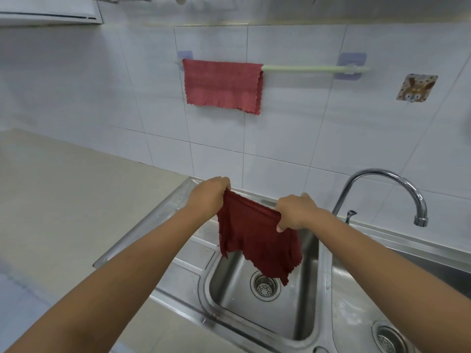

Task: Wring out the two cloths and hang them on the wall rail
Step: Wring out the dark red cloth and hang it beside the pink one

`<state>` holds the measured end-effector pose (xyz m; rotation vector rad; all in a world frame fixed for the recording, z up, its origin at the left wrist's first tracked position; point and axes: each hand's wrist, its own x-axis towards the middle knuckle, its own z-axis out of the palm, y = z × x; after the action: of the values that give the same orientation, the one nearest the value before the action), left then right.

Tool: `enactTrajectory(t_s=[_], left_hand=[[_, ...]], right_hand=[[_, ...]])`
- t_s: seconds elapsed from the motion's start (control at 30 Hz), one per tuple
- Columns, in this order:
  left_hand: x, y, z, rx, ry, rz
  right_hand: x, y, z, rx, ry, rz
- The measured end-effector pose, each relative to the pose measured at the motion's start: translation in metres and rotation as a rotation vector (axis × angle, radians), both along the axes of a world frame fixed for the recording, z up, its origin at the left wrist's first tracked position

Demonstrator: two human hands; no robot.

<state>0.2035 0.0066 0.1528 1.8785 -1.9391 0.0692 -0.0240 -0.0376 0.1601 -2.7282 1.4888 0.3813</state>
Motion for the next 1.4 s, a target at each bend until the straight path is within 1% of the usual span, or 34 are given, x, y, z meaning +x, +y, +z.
enactTrajectory(t_s=[0.1, 0.13, 0.23, 0.37, 0.43, 0.5, 0.57, 0.63, 0.7, 0.77, 0.8, 0.83, 0.9, 0.93, 0.97, 1.0, 1.03, 1.07, 1.1, 1.13, 1.17, 1.2, 1.23, 1.27, 1.3, 1.33, 1.37, 1.4], left_hand=[[0.014, -0.005, 0.012, -0.039, 0.025, 0.077], [0.020, -0.006, 0.016, -0.049, 0.039, 0.094], [0.043, -0.011, 0.027, -0.071, 0.098, 0.128], [0.082, -0.018, 0.038, -0.057, 0.111, 0.174], [0.097, -0.020, 0.041, -0.011, 0.085, 0.186], [0.109, -0.020, 0.043, 0.011, 0.095, 0.204], [0.121, -0.021, 0.046, 0.016, 0.150, 0.224], [0.131, -0.022, 0.050, 0.030, 0.247, 0.231], [0.144, -0.024, 0.056, 0.049, 0.381, 0.235], [0.159, -0.025, 0.058, 0.088, 0.483, 0.219], [0.165, -0.025, 0.059, 0.112, 0.486, 0.190], [0.171, -0.025, 0.060, 0.141, 0.451, 0.154], [0.184, -0.027, 0.065, 0.206, 0.303, 0.112], [0.189, -0.031, 0.071, 0.210, 0.236, 0.113], [0.194, -0.036, 0.080, 0.164, 0.202, 0.123], [0.197, -0.042, 0.094, 0.061, 0.219, 0.132], [0.202, -0.048, 0.112, -0.090, 0.286, 0.144], [0.204, -0.051, 0.131, -0.284, 0.366, 0.140], [0.205, -0.049, 0.146, -0.506, 0.424, 0.109], [0.207, -0.045, 0.156, -0.707, 0.411, 0.046], [0.209, -0.040, 0.158, -0.789, 0.283, -0.014], [0.214, -0.034, 0.152, -0.708, 0.089, -0.094], [0.221, -0.027, 0.141, -0.471, -0.073, -0.164], [0.228, -0.020, 0.127, -0.127, -0.176, -0.200], [0.235, -0.013, 0.113, 0.208, -0.202, -0.216], [0.242, -0.008, 0.102, 0.426, -0.150, -0.226], [0.247, -0.005, 0.095, 0.526, -0.073, -0.223], [0.249, -0.006, 0.091, 0.542, -0.022, -0.219]], right_hand=[[0.006, -0.002, 0.017, 0.057, 0.046, -0.004], [0.008, -0.003, 0.022, 0.085, 0.010, -0.011], [0.019, -0.007, 0.032, 0.189, -0.173, -0.017], [0.040, -0.008, 0.037, 0.235, -0.382, -0.071], [0.050, -0.010, 0.038, 0.264, -0.395, -0.101], [0.059, -0.012, 0.040, 0.279, -0.359, -0.101], [0.068, -0.014, 0.042, 0.276, -0.307, -0.105], [0.074, -0.017, 0.045, 0.260, -0.269, -0.112], [0.081, -0.022, 0.049, 0.254, -0.298, -0.148], [0.089, -0.027, 0.053, 0.246, -0.372, -0.207], [0.093, -0.030, 0.055, 0.249, -0.391, -0.239], [0.099, -0.033, 0.058, 0.269, -0.398, -0.281], [0.113, -0.037, 0.068, 0.313, -0.391, -0.373], [0.119, -0.041, 0.077, 0.281, -0.382, -0.397], [0.126, -0.046, 0.090, 0.179, -0.397, -0.401], [0.132, -0.051, 0.105, 0.018, -0.470, -0.395], [0.138, -0.056, 0.121, -0.163, -0.619, -0.392], [0.143, -0.057, 0.137, -0.358, -0.826, -0.376], [0.147, -0.055, 0.149, -0.568, -1.034, -0.317], [0.148, -0.052, 0.155, -0.776, -1.163, -0.209], [0.148, -0.047, 0.155, -0.919, -1.148, -0.104], [0.146, -0.045, 0.149, -0.946, -0.996, -0.028], [0.143, -0.042, 0.138, -0.805, -0.778, -0.008], [0.139, -0.040, 0.129, -0.526, -0.519, -0.047], [0.134, -0.035, 0.120, -0.202, -0.295, -0.106], [0.131, -0.034, 0.111, 0.047, -0.148, -0.140], [0.130, -0.035, 0.106, 0.166, -0.105, -0.153], [0.131, -0.036, 0.103, 0.176, -0.131, -0.153]])
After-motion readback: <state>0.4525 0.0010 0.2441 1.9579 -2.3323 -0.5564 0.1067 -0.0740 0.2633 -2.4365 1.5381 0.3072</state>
